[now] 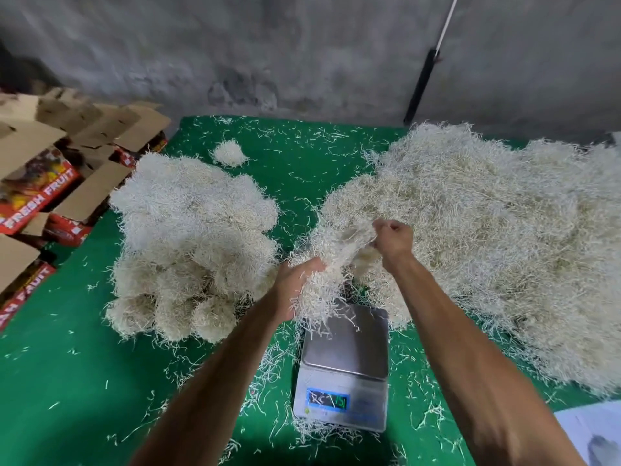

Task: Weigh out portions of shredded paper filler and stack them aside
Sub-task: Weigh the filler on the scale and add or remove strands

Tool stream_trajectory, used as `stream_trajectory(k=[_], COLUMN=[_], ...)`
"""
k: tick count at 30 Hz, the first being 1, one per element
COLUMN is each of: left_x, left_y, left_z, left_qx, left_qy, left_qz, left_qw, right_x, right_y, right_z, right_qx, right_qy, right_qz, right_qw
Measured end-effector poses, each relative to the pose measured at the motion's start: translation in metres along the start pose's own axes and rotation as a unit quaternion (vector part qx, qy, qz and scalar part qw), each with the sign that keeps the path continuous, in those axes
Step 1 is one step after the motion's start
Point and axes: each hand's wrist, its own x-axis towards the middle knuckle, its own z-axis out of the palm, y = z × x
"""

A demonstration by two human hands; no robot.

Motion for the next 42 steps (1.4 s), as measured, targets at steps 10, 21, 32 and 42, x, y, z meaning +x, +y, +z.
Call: stream_trajectory(k=[10,21,32,42], left_x=[0.015,0.046,0.048,0.050], left_y=[-0.022,-0.018,0.000,-0.018], left_z=[-0.021,0.012,0.056,0.030], left_qx=[-0.070,0.011,0.150,-0.037], left_qy=[0.133,0.147,0.050,0.159], left_qz=[-0.109,-0.083,0.029,-0.057], left_qw=[0.983,0.986,0.987,0.985], right_x=[0.045,-0.013,0.019,0.074], right_y=[-0.025,-0.004,-0.003,-0.031], right_z=[-0.051,-0.024,-0.011,-0.082], right_qx=[0.086,-0.266,-0.129,-0.185], right_qy=[0.142,-0.218,-0.069,-0.010], right_qz=[0.000,-0.151,-0.023,-0.068], right_qw=[0.986,0.927,0.989,0.980])
